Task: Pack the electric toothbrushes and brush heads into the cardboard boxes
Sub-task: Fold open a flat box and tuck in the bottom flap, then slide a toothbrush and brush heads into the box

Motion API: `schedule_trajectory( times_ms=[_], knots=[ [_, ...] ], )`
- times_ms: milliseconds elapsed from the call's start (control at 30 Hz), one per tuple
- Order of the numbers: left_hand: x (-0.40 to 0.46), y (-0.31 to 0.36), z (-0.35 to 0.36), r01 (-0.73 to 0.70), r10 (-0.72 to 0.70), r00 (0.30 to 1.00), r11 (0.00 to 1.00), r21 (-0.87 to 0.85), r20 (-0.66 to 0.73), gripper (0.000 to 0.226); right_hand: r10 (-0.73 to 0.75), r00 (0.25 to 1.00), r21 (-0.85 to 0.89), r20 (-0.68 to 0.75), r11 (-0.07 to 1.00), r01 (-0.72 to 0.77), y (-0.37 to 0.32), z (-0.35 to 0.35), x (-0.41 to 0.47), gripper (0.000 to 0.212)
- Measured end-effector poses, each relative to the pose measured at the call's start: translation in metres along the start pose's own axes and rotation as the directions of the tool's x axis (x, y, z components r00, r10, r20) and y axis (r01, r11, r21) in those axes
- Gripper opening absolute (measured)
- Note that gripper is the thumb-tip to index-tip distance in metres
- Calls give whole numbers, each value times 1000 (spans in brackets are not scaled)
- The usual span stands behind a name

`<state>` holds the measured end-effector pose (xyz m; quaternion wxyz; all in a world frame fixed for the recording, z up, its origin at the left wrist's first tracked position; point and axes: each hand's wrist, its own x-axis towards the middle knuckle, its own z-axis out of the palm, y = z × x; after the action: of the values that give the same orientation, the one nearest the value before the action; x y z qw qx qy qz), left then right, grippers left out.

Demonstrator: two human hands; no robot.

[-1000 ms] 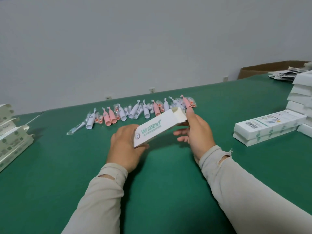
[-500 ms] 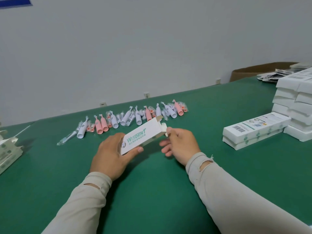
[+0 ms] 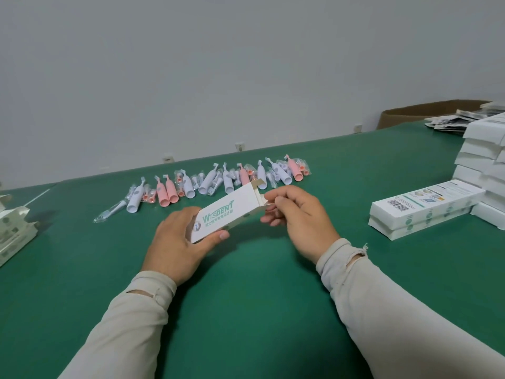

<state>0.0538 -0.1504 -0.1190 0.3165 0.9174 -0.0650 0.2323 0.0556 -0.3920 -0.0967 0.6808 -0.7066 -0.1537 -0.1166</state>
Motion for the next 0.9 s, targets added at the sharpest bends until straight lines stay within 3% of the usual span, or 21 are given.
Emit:
schedule_trajectory(
  times_ms=[133, 333, 500, 567, 633, 700, 733, 900],
  knots=[
    [0, -3, -4, -17, 17, 1000, 1000, 3, 14, 70, -59, 998, -94, 23, 994, 60, -3, -4, -1, 16],
    [-2, 0, -5, -59, 58, 996, 998, 8, 65, 66, -17, 976, -137, 219, 989, 48, 0, -8, 0, 54],
    [-4, 3, -6, -59, 57, 995, 998, 28, 77, 65, 96, 922, -63, 374, 995, -78, 0, -14, 4, 60],
    [-2, 3, -7, -4, 4, 1000, 998, 66, -4, 67, 156, 950, -69, 270, 987, -143, -3, -23, 24, 48],
    [2, 2, -8, 76, -59, 993, 984, 160, -105, 68, 140, 988, -176, -70, 973, -150, -4, -36, 60, 29],
    [8, 2, -7, 151, -114, 982, 950, 273, -148, 72, 51, 937, -355, -345, 917, -180, 1, -51, 102, 23],
    [11, 2, -4, 174, -128, 979, 933, 316, -161, 75, 32, 915, -432, -402, 875, -220, 6, -58, 120, 28],
    [20, 0, 8, 228, -155, 960, 916, 330, -234, 78, 170, 950, -777, -263, 546, -313, 40, -75, 185, 51]
  ],
)
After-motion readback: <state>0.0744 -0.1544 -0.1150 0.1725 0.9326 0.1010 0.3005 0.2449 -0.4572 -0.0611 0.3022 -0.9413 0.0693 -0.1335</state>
